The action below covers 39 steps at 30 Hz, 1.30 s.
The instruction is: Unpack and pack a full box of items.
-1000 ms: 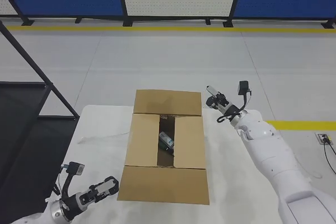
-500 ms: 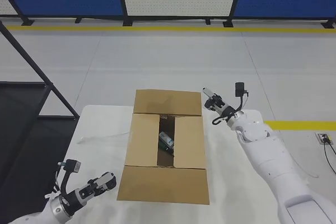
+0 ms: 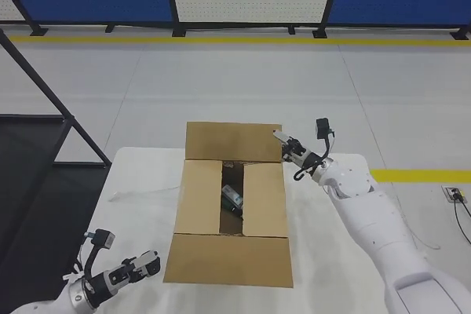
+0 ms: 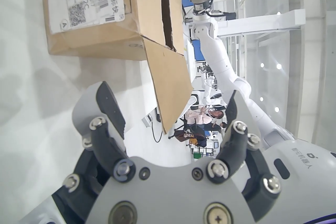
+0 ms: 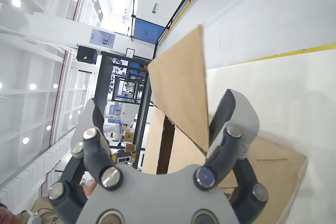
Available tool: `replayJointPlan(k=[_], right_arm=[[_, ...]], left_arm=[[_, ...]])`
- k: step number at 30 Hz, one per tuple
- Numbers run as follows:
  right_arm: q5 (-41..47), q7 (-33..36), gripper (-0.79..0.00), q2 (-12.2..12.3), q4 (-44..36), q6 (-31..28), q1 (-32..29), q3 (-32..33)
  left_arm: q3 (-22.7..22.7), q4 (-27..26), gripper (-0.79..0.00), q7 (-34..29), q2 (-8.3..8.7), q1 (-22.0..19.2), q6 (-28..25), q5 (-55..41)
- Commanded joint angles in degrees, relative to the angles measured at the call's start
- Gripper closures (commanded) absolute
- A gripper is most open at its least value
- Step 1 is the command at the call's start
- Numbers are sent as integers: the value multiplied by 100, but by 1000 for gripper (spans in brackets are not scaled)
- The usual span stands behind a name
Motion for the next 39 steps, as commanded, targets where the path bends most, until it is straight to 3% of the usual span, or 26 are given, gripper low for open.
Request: replayJointPlan(k=[1, 11, 15, 29, 39], right_arm=[[16, 101, -785, 6, 53, -42, 25, 28], [389, 658, -785, 107, 31, -461, 10, 335], [379, 839, -785, 157, -113, -595, -25, 402], [50, 1391, -785, 381, -1228, -611, -509, 563], [146, 1809, -785, 609, -2502, 1, -1129, 897]], left_arm=[[40, 0, -785, -95, 22, -3, 5, 33], [237, 60, -785, -968, 137, -71, -21, -357], [288, 92, -785, -1007, 167, -99, -38, -525], [663, -440, -785, -250, 187, -28, -389, -875], [944, -745, -785, 741, 186, -309, -317, -547]])
